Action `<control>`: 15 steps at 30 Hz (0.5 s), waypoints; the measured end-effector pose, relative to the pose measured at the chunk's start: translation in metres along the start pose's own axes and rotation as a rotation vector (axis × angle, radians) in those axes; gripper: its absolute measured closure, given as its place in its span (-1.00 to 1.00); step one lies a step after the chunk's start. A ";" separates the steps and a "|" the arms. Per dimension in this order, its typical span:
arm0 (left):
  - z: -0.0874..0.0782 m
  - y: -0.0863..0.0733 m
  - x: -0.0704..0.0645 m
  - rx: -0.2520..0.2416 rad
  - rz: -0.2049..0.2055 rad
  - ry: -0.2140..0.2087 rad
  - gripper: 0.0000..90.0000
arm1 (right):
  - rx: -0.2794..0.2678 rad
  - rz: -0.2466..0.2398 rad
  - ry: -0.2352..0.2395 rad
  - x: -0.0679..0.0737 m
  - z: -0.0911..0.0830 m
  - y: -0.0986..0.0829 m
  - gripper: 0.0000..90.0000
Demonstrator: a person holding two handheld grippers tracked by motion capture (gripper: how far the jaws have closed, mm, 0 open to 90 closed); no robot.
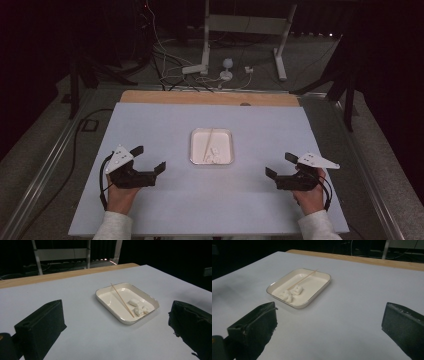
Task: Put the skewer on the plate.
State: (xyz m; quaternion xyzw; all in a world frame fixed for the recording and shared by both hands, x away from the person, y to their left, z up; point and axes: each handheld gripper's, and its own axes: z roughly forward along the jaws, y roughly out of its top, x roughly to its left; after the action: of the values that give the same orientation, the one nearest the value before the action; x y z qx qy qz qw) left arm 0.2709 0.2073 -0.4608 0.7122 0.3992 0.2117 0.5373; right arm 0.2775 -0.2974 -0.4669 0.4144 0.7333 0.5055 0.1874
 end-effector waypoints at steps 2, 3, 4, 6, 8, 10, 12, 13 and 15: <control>-0.002 -0.001 0.001 -0.006 -0.002 0.007 -0.97 | -0.007 -0.003 -0.001 0.000 -0.002 -0.001 -1.00; -0.003 -0.002 0.002 -0.011 -0.006 0.010 -0.97 | -0.011 -0.002 -0.003 -0.001 -0.003 -0.002 -1.00; -0.004 -0.002 0.003 -0.014 -0.006 0.014 -0.97 | -0.014 0.000 -0.006 -0.002 -0.004 -0.003 -1.00; -0.007 -0.003 0.003 -0.025 -0.008 0.023 -0.97 | -0.022 0.005 -0.011 -0.004 -0.006 -0.004 -1.00; -0.009 -0.003 0.005 -0.036 -0.010 0.028 -0.97 | -0.036 0.013 -0.011 -0.005 -0.009 -0.005 -1.00; -0.011 -0.005 0.007 -0.043 -0.010 0.033 -0.97 | -0.052 0.018 -0.013 -0.007 -0.012 -0.007 -1.00; -0.013 -0.006 0.008 -0.048 -0.012 0.039 -0.97 | -0.060 0.027 -0.016 -0.009 -0.014 -0.008 -1.00; -0.014 -0.007 0.008 -0.049 -0.009 0.042 -0.97 | -0.062 0.033 -0.018 -0.010 -0.016 -0.009 -1.00; -0.016 -0.007 0.009 -0.053 -0.007 0.044 -0.97 | -0.070 0.047 -0.016 -0.012 -0.018 -0.011 -1.00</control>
State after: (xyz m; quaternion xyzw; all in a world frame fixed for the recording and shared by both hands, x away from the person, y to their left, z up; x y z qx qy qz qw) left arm 0.2623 0.2245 -0.4635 0.6914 0.4077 0.2357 0.5479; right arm 0.2676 -0.3184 -0.4710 0.4287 0.7038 0.5317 0.1955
